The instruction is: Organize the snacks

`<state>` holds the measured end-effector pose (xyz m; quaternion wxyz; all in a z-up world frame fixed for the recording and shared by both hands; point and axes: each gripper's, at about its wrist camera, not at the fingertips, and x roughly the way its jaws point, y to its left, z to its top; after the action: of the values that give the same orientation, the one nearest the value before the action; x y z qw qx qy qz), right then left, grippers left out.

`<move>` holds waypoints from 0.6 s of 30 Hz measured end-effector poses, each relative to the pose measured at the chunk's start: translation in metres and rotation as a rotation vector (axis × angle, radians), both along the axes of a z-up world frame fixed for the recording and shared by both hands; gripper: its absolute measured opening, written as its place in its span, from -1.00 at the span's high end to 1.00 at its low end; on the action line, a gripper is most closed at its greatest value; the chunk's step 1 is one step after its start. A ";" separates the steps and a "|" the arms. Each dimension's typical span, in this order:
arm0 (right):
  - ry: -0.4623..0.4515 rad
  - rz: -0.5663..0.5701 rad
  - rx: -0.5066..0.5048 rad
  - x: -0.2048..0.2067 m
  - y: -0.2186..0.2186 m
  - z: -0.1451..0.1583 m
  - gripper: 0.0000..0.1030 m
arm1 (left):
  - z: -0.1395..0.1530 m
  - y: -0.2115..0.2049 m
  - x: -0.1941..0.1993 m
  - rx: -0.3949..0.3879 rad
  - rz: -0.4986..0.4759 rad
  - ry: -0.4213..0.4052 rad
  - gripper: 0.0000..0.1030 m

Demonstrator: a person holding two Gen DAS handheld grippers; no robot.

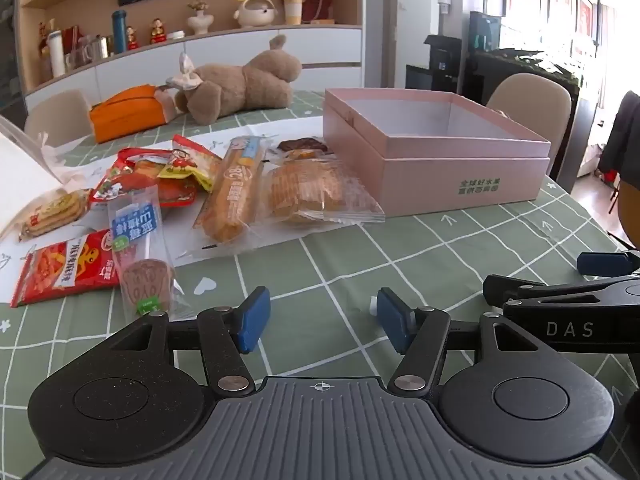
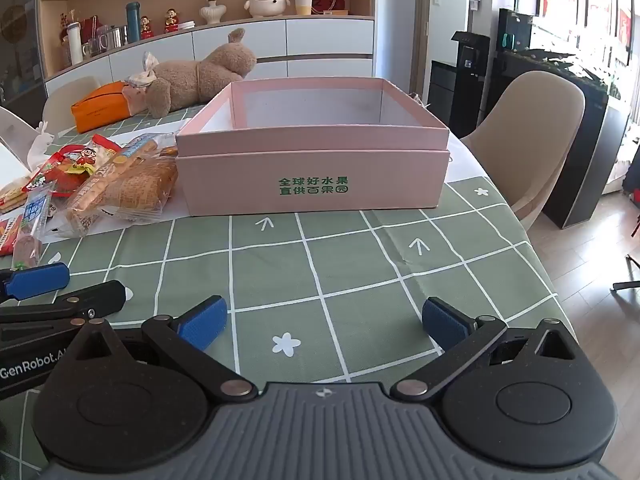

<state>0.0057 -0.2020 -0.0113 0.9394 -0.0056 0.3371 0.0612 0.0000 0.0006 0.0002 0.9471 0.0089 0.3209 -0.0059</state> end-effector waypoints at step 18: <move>0.000 0.000 -0.003 0.000 0.000 0.000 -1.00 | 0.000 0.000 0.000 0.007 0.000 0.000 -0.28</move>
<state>0.0058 -0.2018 -0.0112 0.9394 -0.0070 0.3375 0.0606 0.0000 0.0001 0.0001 0.9470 0.0120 0.3209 -0.0048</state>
